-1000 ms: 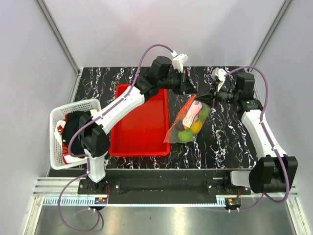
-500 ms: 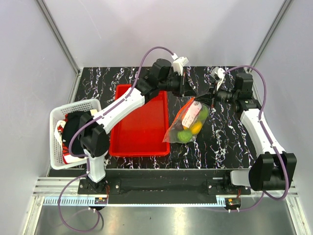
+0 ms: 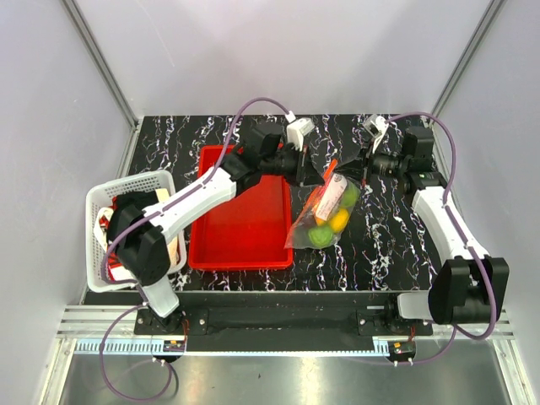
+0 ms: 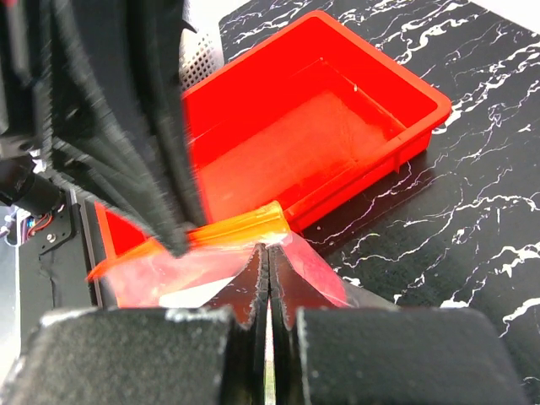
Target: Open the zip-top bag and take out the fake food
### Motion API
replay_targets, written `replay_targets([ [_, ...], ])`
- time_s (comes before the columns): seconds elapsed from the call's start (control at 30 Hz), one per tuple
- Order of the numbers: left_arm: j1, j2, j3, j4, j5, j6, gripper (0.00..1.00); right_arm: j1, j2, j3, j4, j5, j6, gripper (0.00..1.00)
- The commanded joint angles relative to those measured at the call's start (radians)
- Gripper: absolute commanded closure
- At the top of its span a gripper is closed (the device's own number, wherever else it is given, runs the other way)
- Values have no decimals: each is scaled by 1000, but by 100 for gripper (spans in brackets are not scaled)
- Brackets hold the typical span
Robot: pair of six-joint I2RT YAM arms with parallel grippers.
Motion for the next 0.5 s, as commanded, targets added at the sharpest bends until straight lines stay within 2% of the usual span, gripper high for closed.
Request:
replay_targets([
  [0.0, -25, -140, -165, -20, 20, 16, 100, -22, 49, 56, 119, 75, 13, 100],
  [0.2, -86, -326, -474, 93, -37, -68, 100, -51, 114, 96, 128, 111, 4, 100],
  [0.47, -244, -427, -680, 248, -109, -205, 100, -54, 154, 124, 128, 123, 2, 100],
])
